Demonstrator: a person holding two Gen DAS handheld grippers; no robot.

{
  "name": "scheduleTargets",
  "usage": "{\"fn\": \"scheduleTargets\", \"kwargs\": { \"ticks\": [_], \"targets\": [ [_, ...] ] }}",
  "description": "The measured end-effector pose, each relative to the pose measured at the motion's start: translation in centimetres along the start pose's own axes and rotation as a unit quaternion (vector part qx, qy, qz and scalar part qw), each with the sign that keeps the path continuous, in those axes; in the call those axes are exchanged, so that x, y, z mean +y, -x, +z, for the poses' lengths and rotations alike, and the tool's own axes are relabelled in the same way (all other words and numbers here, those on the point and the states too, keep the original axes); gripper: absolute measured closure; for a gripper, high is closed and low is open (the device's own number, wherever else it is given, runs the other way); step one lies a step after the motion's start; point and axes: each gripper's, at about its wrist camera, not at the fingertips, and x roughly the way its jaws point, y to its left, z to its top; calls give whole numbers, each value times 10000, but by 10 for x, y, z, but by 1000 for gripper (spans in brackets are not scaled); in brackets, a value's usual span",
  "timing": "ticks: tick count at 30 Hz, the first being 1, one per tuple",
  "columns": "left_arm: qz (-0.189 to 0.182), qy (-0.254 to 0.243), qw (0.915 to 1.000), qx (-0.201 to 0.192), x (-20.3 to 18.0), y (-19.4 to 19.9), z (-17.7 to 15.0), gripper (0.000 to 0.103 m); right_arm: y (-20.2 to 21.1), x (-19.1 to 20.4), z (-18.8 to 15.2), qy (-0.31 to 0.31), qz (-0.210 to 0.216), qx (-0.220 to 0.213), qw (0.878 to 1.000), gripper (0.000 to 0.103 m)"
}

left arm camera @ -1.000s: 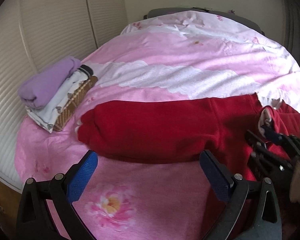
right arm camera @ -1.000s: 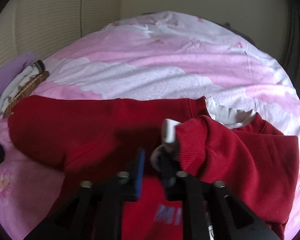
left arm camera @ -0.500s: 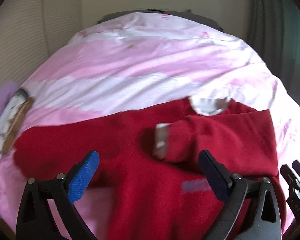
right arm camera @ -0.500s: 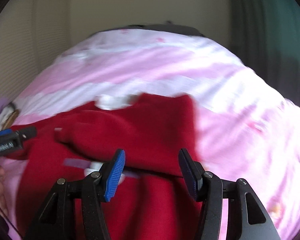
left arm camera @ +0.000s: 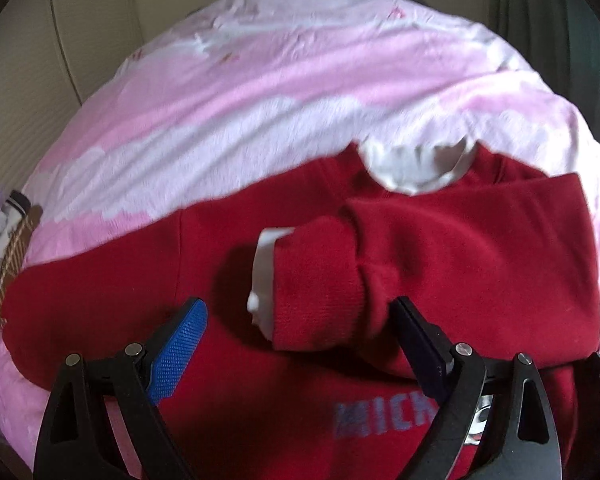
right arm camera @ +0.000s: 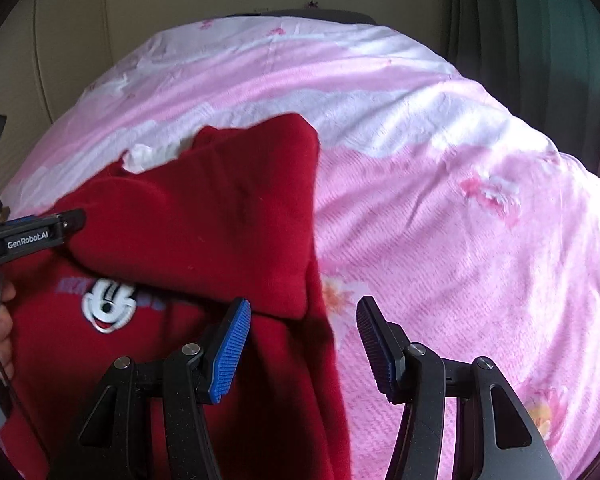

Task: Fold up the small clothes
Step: 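Open the right tool and release the folded sleeve on the body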

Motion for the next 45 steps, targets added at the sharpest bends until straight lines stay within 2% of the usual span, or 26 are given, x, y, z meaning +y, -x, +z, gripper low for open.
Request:
{"fn": "scheduleTargets", "kwargs": {
  "ticks": [3, 6, 10, 15, 19, 22, 24, 27, 29, 32, 35, 39, 45],
  "targets": [
    [10, 154, 9998, 103, 7, -7, -4, 1, -8, -8, -4, -108, -125, 147, 9998, 47],
    [52, 159, 9998, 87, 8, -5, -8, 0, -13, -21, -8, -349, -238, 190, 9989, 47],
    [164, 91, 9998, 31, 5, -1, -17, 0, -10, -24, -11, -337, -421, 151, 9984, 45],
    [60, 79, 9996, -274, 3, 24, -13, 1, -2, -18, -11, -270, -346, 120, 9990, 45],
    [-48, -2, 9977, -683, -2, 42, 3, 1, 19, -14, -7, -333, -241, -205, 9989, 45],
    [-15, -179, 9958, -896, -10, 41, 20, 0, 30, -9, -4, -309, -104, -444, 9985, 44],
    [146, -289, 9963, -800, -14, 29, 28, 0, 33, -4, -2, -235, -148, -528, 9982, 44],
    [486, -204, 9982, -298, -7, 0, 31, 0, 34, -1, -3, -200, -146, -545, 9982, 44],
    [466, 12, 9989, -87, 4, -12, 28, 0, 32, -3, -4, -253, -118, -488, 9984, 44],
    [302, 299, 9991, 31, 17, -22, 20, 0, 30, -6, -5, -335, -103, -429, 9985, 44],
    [318, 254, 9992, -7, 15, -23, 17, 0, 28, -9, -6, -376, -136, -405, 9984, 44],
    [217, 88, 9996, -150, 10, -6, 16, 1, 31, -11, -3, -471, -107, -393, 9981, 44],
    [-58, 67, 9989, -462, 29, 49, 0, 1, 67, -1, 8, -565, -33, -727, 9957, 42]
  ]
}}
